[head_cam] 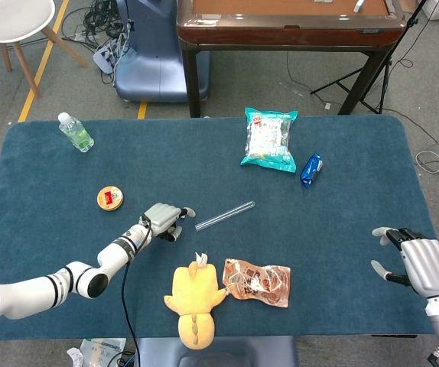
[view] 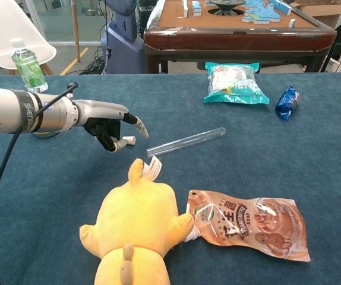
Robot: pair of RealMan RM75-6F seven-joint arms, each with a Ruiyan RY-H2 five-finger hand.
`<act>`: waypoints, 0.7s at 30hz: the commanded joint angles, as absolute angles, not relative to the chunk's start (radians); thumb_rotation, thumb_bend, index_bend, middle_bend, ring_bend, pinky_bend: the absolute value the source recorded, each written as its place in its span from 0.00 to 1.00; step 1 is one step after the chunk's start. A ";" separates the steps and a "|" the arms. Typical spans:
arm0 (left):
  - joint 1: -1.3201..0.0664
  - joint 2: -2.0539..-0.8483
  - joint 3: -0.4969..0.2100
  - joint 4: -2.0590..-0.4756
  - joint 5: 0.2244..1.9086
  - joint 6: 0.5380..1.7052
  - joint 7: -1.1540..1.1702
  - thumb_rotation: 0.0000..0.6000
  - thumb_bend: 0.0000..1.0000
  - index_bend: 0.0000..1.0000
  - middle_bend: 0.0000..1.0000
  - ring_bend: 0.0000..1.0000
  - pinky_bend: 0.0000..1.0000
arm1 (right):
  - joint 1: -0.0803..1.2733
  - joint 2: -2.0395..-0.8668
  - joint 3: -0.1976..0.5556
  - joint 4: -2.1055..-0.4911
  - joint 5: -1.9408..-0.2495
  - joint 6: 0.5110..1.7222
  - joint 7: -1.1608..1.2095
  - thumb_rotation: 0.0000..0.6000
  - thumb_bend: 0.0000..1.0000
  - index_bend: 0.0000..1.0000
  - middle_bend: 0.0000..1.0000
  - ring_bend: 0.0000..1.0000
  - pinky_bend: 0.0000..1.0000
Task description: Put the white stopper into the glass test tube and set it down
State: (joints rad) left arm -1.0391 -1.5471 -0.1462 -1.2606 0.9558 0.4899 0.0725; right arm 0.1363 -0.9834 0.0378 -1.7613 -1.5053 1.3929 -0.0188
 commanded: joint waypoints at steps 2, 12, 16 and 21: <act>-1.048 -1.564 -0.136 -1.243 0.932 0.496 0.086 1.00 0.59 0.19 1.00 1.00 1.00 | 0.134 -0.983 0.037 -1.758 -1.504 1.393 -0.015 1.00 0.23 0.35 0.46 0.36 0.46; -1.053 -1.578 -0.109 -1.216 0.886 0.504 0.114 1.00 0.59 0.19 1.00 1.00 1.00 | 0.132 -0.986 0.038 -1.750 -1.501 1.391 -0.006 1.00 0.23 0.35 0.46 0.36 0.46; -1.050 -1.571 -0.099 -1.214 0.873 0.505 0.119 1.00 0.59 0.19 1.00 1.00 1.00 | 0.132 -0.987 0.038 -1.750 -1.503 1.391 -0.007 1.00 0.23 0.35 0.46 0.36 0.46; -1.042 -1.557 -0.087 -1.221 0.864 0.509 0.123 1.00 0.59 0.19 1.00 1.00 1.00 | 0.132 -0.988 0.038 -1.752 -1.503 1.390 -0.011 1.00 0.23 0.35 0.46 0.36 0.46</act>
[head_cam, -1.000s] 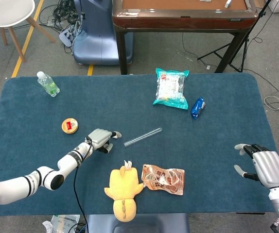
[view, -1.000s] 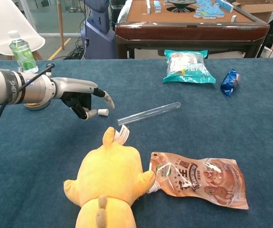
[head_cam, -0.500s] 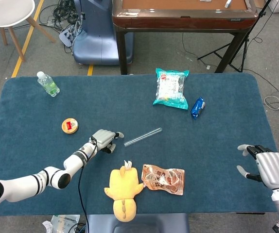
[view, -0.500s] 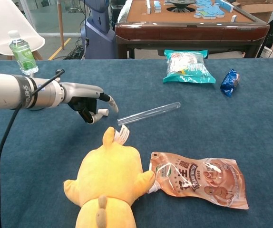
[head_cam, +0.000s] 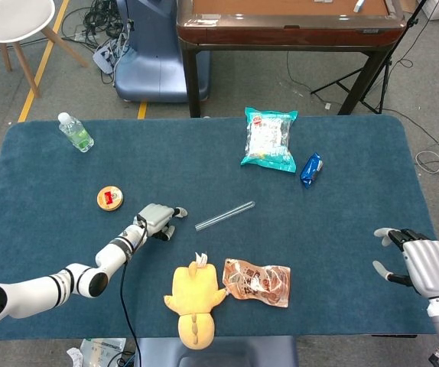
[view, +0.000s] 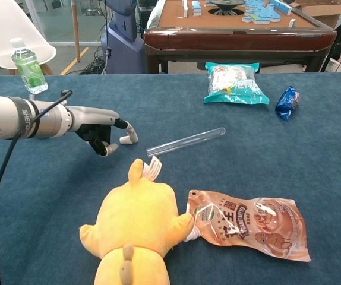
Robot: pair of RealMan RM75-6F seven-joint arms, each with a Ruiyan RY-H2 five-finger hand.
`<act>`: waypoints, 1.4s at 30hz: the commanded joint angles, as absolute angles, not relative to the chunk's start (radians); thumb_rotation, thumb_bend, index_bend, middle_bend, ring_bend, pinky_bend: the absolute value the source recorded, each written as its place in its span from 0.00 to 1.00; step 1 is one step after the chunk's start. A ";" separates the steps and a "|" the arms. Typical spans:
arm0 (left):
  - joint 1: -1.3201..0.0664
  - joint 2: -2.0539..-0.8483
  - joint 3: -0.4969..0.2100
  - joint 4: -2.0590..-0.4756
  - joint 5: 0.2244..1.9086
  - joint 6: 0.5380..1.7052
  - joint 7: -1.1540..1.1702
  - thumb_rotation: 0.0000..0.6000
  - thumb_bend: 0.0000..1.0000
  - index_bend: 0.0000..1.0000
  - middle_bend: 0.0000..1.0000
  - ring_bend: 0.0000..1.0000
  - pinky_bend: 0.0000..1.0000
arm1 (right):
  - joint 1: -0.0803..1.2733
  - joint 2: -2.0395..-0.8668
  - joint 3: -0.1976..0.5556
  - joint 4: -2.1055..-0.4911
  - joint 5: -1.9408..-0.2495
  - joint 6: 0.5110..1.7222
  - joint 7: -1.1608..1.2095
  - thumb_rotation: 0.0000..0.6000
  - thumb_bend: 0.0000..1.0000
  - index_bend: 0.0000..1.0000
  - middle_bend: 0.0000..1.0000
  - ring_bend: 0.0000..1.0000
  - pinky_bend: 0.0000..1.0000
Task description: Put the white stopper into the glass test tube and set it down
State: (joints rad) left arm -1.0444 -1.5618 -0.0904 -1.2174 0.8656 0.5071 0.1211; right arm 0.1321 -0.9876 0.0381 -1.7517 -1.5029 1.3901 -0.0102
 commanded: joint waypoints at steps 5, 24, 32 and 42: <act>-1.030 -1.533 -0.079 -1.242 0.860 0.514 0.121 1.00 0.59 0.19 1.00 1.00 1.00 | 0.134 -0.988 0.039 -1.757 -1.504 1.387 -0.017 1.00 0.23 0.35 0.46 0.36 0.46; -1.000 -1.471 -0.063 -1.301 0.865 0.541 0.122 1.00 0.59 0.19 1.00 1.00 1.00 | 0.139 -0.987 0.040 -1.777 -1.512 1.385 -0.038 1.00 0.23 0.35 0.46 0.36 0.46; -1.000 -1.455 -0.067 -1.323 0.860 0.554 0.129 1.00 0.59 0.19 1.00 1.00 1.00 | 0.137 -0.984 0.040 -1.782 -1.515 1.389 -0.039 1.00 0.23 0.35 0.46 0.36 0.46; -0.975 -1.473 -0.104 -1.318 0.880 0.651 0.117 1.00 0.59 0.22 1.00 1.00 1.00 | 0.135 -0.982 0.038 -1.782 -1.517 1.391 -0.036 1.00 0.23 0.35 0.46 0.36 0.46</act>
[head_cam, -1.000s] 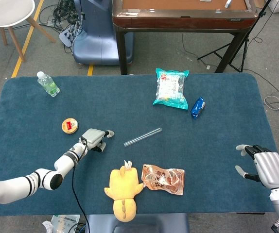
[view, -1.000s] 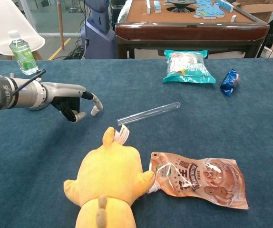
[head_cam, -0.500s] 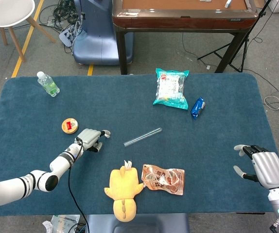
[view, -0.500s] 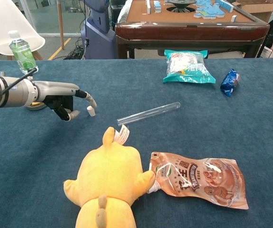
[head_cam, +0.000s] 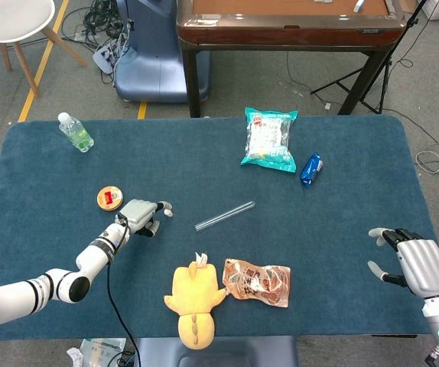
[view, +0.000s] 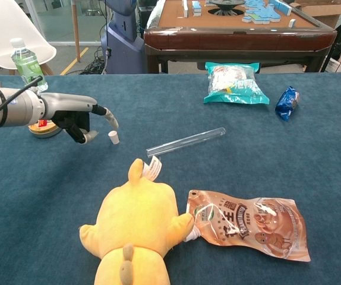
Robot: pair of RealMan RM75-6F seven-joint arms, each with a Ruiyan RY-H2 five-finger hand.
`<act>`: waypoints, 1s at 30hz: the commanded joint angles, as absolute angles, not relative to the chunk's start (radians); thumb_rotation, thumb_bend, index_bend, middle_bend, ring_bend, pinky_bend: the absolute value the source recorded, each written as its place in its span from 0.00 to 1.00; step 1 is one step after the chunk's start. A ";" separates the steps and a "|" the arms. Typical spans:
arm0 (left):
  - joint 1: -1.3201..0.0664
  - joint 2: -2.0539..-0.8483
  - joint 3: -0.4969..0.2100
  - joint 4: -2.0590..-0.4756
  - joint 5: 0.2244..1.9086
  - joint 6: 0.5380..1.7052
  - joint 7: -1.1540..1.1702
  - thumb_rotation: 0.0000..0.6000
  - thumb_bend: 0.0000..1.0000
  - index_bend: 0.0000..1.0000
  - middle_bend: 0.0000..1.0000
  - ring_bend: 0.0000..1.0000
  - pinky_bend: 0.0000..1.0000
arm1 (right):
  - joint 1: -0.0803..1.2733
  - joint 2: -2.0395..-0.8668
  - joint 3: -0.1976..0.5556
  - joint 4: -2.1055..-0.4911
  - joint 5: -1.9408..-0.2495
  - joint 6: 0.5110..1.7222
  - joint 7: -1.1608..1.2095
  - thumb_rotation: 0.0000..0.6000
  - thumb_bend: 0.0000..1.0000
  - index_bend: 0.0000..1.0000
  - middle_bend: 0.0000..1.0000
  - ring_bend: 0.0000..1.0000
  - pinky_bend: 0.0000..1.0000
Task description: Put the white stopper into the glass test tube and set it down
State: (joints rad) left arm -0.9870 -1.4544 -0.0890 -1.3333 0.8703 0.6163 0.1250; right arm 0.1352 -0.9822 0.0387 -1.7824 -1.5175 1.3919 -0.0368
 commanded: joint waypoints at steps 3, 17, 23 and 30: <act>-0.965 -1.498 -0.118 -1.294 0.892 0.679 0.108 1.00 0.58 0.25 1.00 1.00 1.00 | 0.133 -0.981 0.037 -1.781 -1.516 1.392 -0.035 1.00 0.23 0.35 0.46 0.36 0.46; -0.972 -1.630 -0.145 -1.161 0.945 0.753 0.182 1.00 0.29 0.40 1.00 1.00 1.00 | 0.126 -0.976 0.037 -1.777 -1.510 1.398 -0.029 1.00 0.23 0.35 0.46 0.36 0.46; -0.978 -1.669 -0.156 -1.109 0.952 0.746 0.204 1.00 0.29 0.42 1.00 1.00 1.00 | 0.123 -0.975 0.036 -1.774 -1.511 1.400 -0.025 1.00 0.23 0.35 0.46 0.36 0.46; -0.980 -1.692 -0.157 -1.069 0.961 0.736 0.234 1.00 0.29 0.42 1.00 1.00 1.00 | 0.119 -0.973 0.035 -1.771 -1.510 1.404 -0.021 1.00 0.23 0.35 0.46 0.36 0.46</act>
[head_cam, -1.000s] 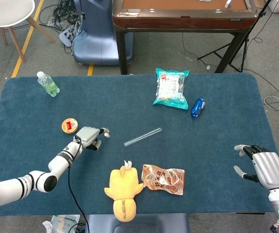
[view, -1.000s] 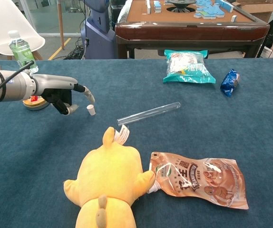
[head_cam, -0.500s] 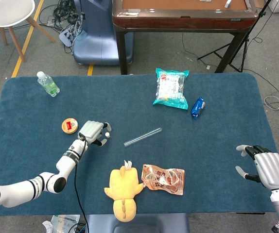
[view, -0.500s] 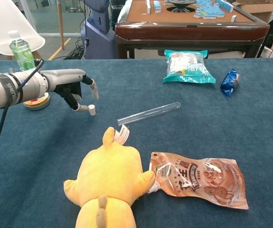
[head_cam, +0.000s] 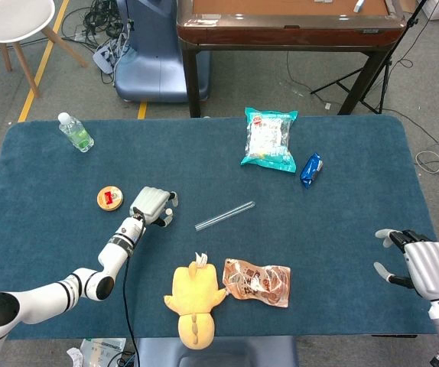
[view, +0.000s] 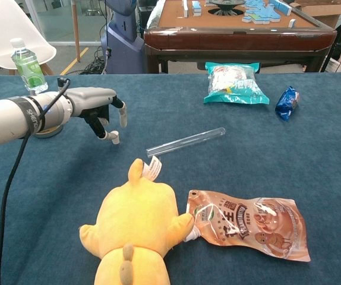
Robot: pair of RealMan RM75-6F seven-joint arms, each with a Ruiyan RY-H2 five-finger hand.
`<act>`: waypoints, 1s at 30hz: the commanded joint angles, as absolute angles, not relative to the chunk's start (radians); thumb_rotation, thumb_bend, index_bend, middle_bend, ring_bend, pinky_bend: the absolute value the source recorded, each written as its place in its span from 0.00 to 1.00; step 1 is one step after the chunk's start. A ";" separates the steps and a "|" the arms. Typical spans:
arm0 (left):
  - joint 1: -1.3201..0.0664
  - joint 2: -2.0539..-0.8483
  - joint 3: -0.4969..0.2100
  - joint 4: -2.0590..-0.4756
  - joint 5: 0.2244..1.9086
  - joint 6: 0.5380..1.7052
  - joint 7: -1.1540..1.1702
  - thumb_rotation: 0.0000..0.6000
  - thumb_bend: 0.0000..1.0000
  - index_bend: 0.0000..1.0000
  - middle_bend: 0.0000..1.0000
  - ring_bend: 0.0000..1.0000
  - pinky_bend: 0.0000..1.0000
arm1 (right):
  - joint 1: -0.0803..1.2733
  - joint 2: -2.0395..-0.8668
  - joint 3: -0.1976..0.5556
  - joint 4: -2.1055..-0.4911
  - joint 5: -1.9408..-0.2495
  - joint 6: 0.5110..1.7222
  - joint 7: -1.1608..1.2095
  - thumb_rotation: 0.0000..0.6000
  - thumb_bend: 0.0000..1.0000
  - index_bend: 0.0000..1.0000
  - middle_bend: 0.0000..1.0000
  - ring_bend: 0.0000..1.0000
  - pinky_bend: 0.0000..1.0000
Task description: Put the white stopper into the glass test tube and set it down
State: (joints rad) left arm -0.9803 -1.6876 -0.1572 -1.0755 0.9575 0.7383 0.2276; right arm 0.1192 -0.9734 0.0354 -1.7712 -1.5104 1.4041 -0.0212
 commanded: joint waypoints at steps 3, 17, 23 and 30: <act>-0.977 -1.699 -0.155 -1.055 0.965 0.734 0.244 1.00 0.29 0.42 1.00 1.00 1.00 | 0.117 -0.973 0.034 -1.770 -1.511 1.405 -0.019 1.00 0.23 0.35 0.46 0.36 0.46; -0.972 -1.724 -0.165 -1.016 0.993 0.722 0.256 1.00 0.29 0.45 1.00 1.00 1.00 | 0.115 -0.972 0.034 -1.770 -1.508 1.403 -0.019 1.00 0.23 0.35 0.46 0.36 0.46; -0.971 -1.735 -0.158 -0.988 1.024 0.726 0.269 1.00 0.29 0.45 1.00 1.00 1.00 | 0.113 -0.971 0.034 -1.771 -1.506 1.404 -0.019 1.00 0.23 0.35 0.46 0.36 0.46; -0.967 -1.738 -0.169 -0.981 1.032 0.717 0.256 1.00 0.29 0.46 1.00 1.00 1.00 | 0.111 -0.970 0.034 -1.774 -1.506 1.406 -0.023 1.00 0.23 0.35 0.46 0.36 0.46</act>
State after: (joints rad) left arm -0.9672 -1.7383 -0.1676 -0.9807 1.0327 0.7175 0.2573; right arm 0.1112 -0.9704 0.0344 -1.7738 -1.5062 1.4057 -0.0228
